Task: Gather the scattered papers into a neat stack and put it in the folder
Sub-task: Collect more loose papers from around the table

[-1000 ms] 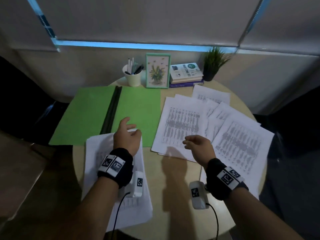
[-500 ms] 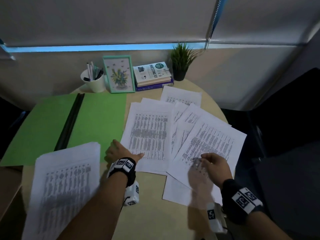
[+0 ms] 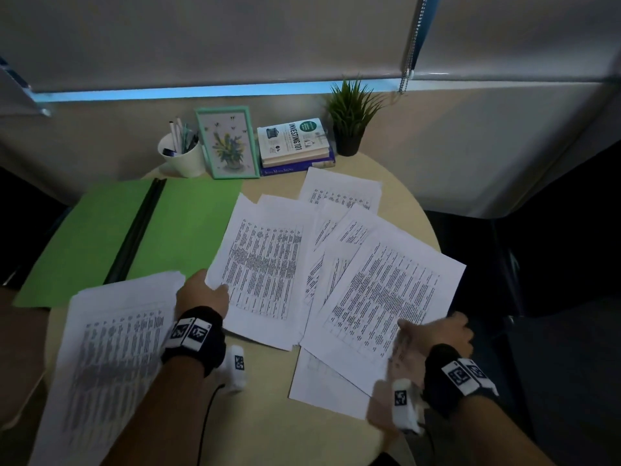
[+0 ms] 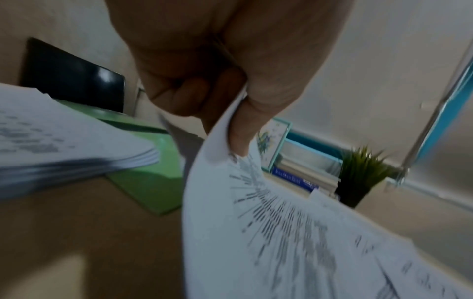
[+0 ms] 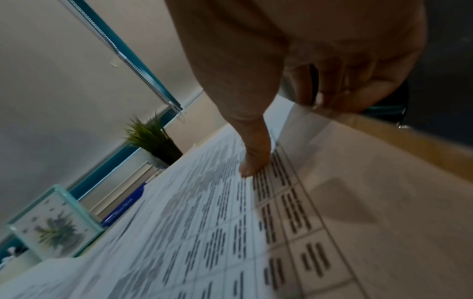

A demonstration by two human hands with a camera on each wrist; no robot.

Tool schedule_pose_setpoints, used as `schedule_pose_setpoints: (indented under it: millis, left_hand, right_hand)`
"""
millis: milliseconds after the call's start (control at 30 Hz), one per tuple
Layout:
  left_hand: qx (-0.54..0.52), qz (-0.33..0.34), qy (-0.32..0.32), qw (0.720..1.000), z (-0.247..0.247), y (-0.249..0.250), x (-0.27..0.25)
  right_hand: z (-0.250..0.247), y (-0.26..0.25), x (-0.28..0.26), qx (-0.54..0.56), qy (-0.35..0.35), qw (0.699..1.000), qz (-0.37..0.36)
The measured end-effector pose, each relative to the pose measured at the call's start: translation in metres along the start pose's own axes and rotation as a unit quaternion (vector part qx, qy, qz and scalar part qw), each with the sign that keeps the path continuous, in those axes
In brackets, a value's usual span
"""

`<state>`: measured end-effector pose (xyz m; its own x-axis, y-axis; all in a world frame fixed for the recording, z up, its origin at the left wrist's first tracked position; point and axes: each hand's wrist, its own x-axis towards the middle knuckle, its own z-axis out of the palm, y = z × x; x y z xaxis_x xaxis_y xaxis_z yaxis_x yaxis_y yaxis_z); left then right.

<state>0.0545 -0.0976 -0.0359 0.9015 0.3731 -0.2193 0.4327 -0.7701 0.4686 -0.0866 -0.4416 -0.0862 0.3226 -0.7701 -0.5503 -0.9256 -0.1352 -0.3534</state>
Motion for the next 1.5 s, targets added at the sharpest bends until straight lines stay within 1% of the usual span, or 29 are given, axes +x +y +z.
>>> schedule_pose_setpoints:
  millis: [100,200,267,333,400,467,567,667,733,800,867,1000,1100,1233,1267,1300,1333,1400,1467,1500]
  left_hand:
    - [-0.014,-0.007,-0.007,1.0,-0.013,0.007,-0.001]
    - [-0.076,-0.058,-0.07,0.993,-0.022,0.014,-0.003]
    - [-0.103,-0.079,-0.114,0.985,-0.026,0.017,-0.004]
    - [-0.083,-0.081,-0.149,0.982,-0.028,0.02,-0.005]
    - [-0.039,-0.079,-0.176,0.98,-0.03,0.024,-0.007]
    - [0.002,-0.077,-0.193,0.978,-0.029,0.026,-0.009]
    - [0.045,-0.053,-0.184,0.98,-0.027,0.028,-0.013]
    - [0.073,-0.05,-0.176,0.98,-0.026,0.03,-0.017]
    - [0.06,-0.053,-0.132,0.988,-0.025,0.029,-0.019]
    - [0.037,-0.042,-0.085,0.995,-0.024,0.024,-0.017]
    - [-0.012,-0.04,-0.061,0.997,-0.022,0.02,-0.015]
    - [-0.103,-0.051,-0.085,0.99,-0.022,0.014,-0.016]
    - [-0.153,-0.05,-0.094,0.982,-0.028,0.004,-0.011]
    - [-0.197,-0.008,-0.093,0.976,-0.045,-0.006,0.003]
    - [-0.226,-0.001,-0.091,0.97,-0.052,-0.004,0.006]
    - [-0.279,-0.005,-0.097,0.955,-0.06,-0.003,0.007]
    - [-0.346,-0.013,-0.109,0.932,-0.066,-0.002,0.01]
    - [-0.472,-0.031,-0.148,0.869,-0.078,-0.001,0.014]
    - [-0.546,-0.046,-0.171,0.819,-0.087,0.003,0.019]
    - [-0.564,-0.051,-0.178,0.805,-0.092,0.007,0.021]
  right_hand:
    - [-0.012,0.002,0.013,-0.012,-0.003,1.0,-0.026]
    - [-0.02,0.0,0.019,0.013,0.007,0.998,-0.058]
    - [-0.02,-0.004,0.02,0.04,0.011,0.997,-0.063]
    - [-0.017,-0.007,0.019,0.062,0.024,0.996,-0.066]
    - [-0.014,-0.009,0.017,0.076,0.039,0.994,-0.072]
    - [-0.014,-0.009,0.016,0.088,0.046,0.992,-0.079]
    - [-0.017,-0.007,0.015,0.11,0.055,0.989,-0.085]
    - [-0.02,-0.011,0.012,0.15,0.06,0.98,-0.116]
    - [-0.022,-0.019,0.009,0.178,0.063,0.97,-0.15]
    - [-0.025,-0.029,0.007,0.199,0.058,0.962,-0.178]
    - [-0.026,-0.04,0.006,0.214,0.046,0.956,-0.195]
    - [-0.016,-0.061,0.001,0.229,0.011,0.953,-0.198]
    - [-0.005,-0.076,-0.003,0.254,-0.017,0.952,-0.173]
    - [0.015,-0.081,-0.009,0.224,-0.02,0.964,-0.141]
    - [0.022,-0.081,-0.01,0.212,-0.02,0.968,-0.136]
    - [0.028,-0.081,-0.011,0.198,-0.022,0.971,-0.133]
    - [0.034,-0.082,-0.012,0.183,-0.024,0.974,-0.133]
    - [0.045,-0.083,-0.015,0.156,-0.034,0.978,-0.136]
    - [0.054,-0.086,-0.018,0.148,-0.045,0.978,-0.138]
    - [0.056,-0.089,-0.021,0.147,-0.051,0.978,-0.142]
